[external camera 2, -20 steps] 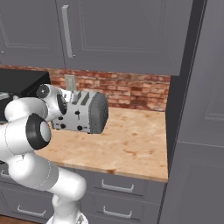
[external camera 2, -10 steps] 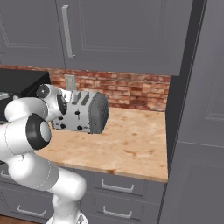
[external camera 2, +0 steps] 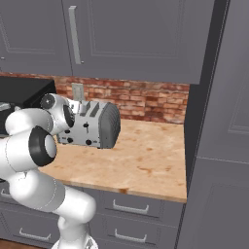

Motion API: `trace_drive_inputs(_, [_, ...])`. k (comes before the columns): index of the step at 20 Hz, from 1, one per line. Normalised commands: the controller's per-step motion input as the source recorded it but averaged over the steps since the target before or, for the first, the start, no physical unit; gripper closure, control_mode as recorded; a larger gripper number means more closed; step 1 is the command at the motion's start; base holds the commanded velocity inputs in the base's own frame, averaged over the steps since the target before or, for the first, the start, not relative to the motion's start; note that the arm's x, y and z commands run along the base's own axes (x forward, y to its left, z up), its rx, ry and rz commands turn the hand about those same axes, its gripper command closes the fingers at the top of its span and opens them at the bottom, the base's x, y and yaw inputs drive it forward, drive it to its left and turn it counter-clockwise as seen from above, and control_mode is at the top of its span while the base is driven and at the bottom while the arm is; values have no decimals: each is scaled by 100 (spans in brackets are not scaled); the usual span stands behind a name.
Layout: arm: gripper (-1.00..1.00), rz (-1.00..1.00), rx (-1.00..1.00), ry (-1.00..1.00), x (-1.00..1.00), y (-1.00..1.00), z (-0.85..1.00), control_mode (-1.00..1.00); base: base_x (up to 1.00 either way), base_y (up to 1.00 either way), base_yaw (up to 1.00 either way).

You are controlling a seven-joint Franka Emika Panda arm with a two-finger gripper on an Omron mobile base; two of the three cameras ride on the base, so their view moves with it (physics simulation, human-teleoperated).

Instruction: Start the toaster. Once the lever pops up, take the bread to the plate on the dining counter.

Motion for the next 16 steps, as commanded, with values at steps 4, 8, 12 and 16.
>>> trace_drive_inputs(4, [-100,0,0,0,0,0,0,-100,0,0,0])
trace_drive_inputs(8, [-100,0,0,0,0,0,0,-100,0,0,0])
trace_drive_inputs(12, [-100,0,0,0,0,0,0,-100,0,0,0])
trace_drive_inputs(16, [-100,0,0,0,0,0,0,-100,0,0,0])
